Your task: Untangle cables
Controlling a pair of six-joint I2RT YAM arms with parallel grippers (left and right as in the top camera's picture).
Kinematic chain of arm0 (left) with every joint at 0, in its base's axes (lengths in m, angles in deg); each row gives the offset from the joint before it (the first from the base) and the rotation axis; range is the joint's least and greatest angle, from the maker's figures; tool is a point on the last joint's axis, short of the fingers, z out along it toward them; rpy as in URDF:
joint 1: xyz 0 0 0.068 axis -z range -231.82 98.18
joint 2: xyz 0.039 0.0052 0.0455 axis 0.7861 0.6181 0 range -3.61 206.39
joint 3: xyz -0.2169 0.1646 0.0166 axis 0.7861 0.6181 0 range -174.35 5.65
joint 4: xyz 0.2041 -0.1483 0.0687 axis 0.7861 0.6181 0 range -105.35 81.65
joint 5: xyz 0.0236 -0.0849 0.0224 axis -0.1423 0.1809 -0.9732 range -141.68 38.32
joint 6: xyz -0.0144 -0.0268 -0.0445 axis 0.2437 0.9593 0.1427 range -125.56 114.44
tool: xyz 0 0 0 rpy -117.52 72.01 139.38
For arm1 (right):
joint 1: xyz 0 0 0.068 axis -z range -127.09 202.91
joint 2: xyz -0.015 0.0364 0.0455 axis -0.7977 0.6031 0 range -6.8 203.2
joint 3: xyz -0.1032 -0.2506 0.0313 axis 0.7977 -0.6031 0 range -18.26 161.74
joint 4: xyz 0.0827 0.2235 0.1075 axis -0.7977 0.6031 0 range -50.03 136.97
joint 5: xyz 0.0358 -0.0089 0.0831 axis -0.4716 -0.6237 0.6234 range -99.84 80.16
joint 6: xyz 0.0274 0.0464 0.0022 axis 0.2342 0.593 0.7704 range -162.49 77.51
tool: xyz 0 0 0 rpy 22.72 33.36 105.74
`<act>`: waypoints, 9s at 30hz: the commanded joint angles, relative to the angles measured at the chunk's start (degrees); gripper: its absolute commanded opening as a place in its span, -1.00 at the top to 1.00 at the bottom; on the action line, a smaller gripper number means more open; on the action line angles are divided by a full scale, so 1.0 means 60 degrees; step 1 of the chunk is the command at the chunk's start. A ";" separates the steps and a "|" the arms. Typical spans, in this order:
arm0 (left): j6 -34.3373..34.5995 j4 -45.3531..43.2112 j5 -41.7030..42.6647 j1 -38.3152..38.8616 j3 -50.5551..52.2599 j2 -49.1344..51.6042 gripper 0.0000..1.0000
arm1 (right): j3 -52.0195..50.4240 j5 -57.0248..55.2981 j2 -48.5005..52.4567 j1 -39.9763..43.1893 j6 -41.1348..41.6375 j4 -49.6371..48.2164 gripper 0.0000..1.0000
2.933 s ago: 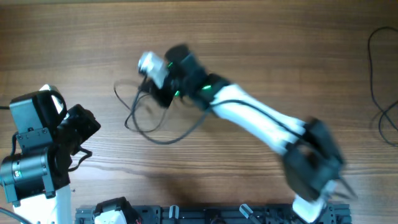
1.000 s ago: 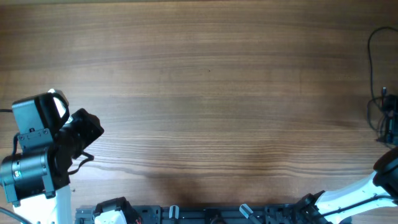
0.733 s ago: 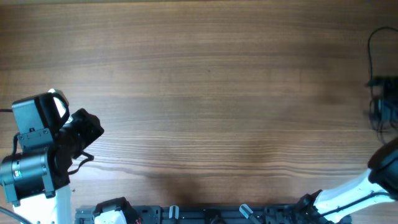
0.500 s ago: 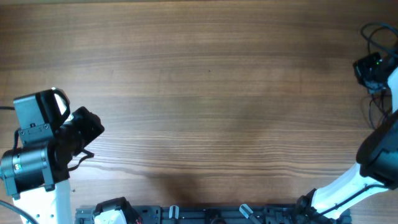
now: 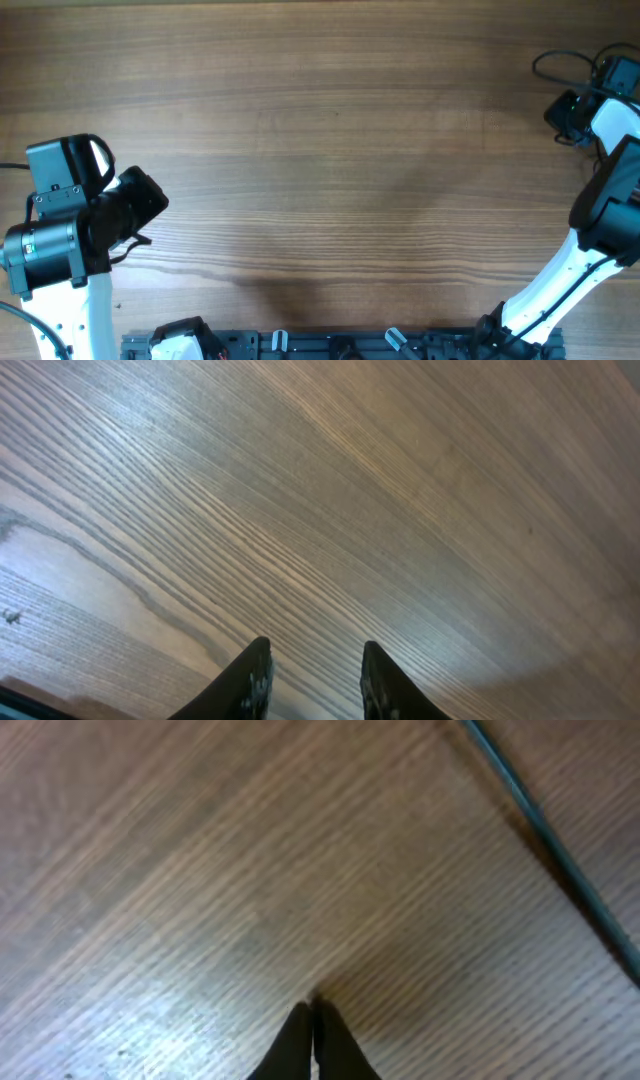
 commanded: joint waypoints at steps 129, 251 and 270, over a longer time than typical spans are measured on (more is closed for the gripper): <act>-0.0918 -0.1002 -0.1035 -0.0036 0.2422 -0.9457 -0.83 | -1.4207 0.6462 -2.0600 -0.1308 -0.2827 -0.8000 -0.99; -0.1610 -0.6040 0.4266 0.0379 0.5490 -0.9453 -1.00 | -1.4200 -0.0029 -2.0385 -0.4273 -0.2102 -0.4513 -0.99; 0.1912 -1.2845 -0.2331 0.2320 1.1271 -0.9850 -1.00 | -1.4200 -0.0025 -2.0385 -0.4273 -0.2102 -0.4513 -0.99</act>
